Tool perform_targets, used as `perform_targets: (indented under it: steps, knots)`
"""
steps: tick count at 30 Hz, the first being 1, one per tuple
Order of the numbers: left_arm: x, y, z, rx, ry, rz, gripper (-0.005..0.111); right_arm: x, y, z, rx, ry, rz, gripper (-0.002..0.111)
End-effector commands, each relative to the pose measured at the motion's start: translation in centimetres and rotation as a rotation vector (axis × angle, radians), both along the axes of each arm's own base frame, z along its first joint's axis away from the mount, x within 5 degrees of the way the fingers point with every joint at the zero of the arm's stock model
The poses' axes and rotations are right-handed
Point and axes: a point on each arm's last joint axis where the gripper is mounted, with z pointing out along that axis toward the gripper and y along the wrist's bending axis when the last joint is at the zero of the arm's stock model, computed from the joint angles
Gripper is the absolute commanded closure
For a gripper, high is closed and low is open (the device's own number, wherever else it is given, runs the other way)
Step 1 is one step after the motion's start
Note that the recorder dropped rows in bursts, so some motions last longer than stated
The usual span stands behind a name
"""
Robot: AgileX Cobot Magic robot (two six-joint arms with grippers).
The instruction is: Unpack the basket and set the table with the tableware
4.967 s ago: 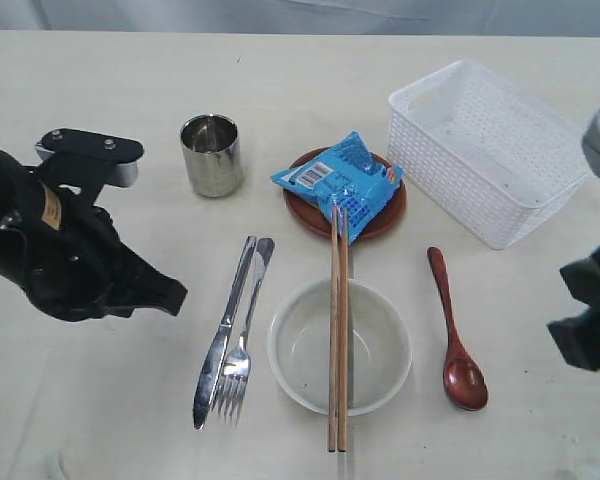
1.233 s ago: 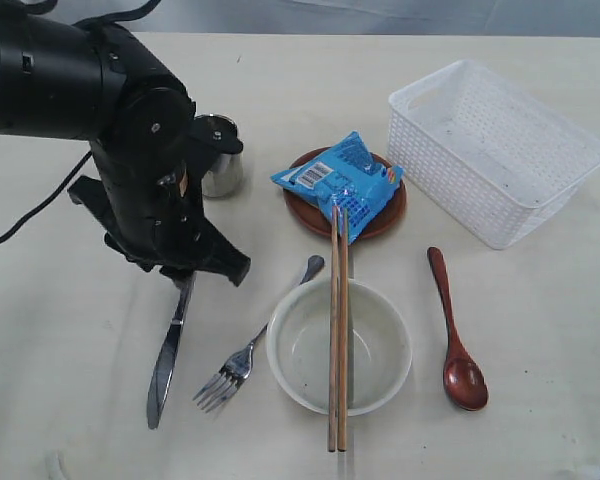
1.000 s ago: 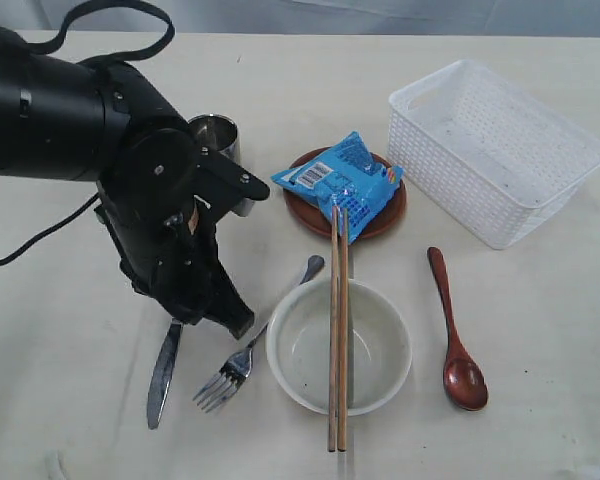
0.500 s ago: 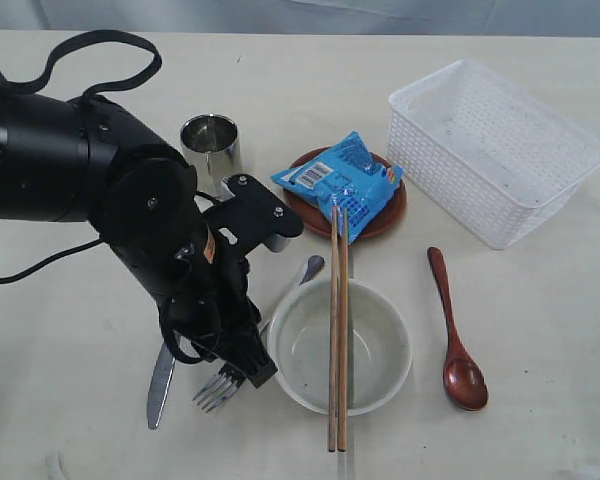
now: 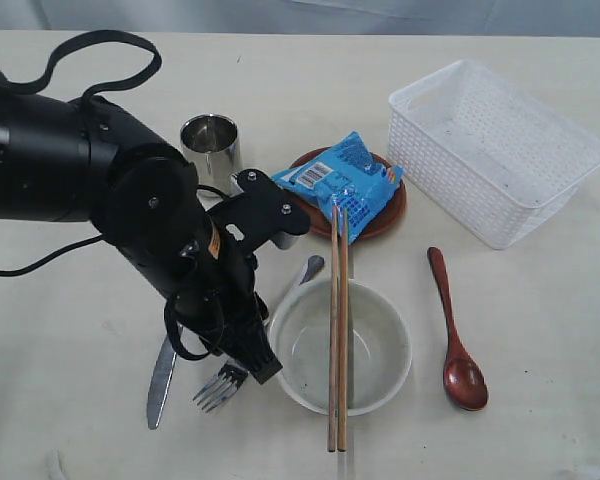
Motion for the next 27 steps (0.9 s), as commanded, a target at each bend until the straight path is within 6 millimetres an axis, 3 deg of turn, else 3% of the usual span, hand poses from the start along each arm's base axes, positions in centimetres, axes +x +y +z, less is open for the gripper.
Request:
perform_targets:
  steps: [1, 27]
  knots:
    - [-0.29, -0.18, -1.1, 0.017, 0.038, 0.005, 0.067, 0.02, -0.18, 0.04, -0.004, -0.013, -0.002, 0.069]
    - [0.0, -0.6, -1.51, -0.013, 0.018, 0.003, 0.067, 0.02, -0.18, 0.04, -0.004, -0.013, -0.002, 0.069]
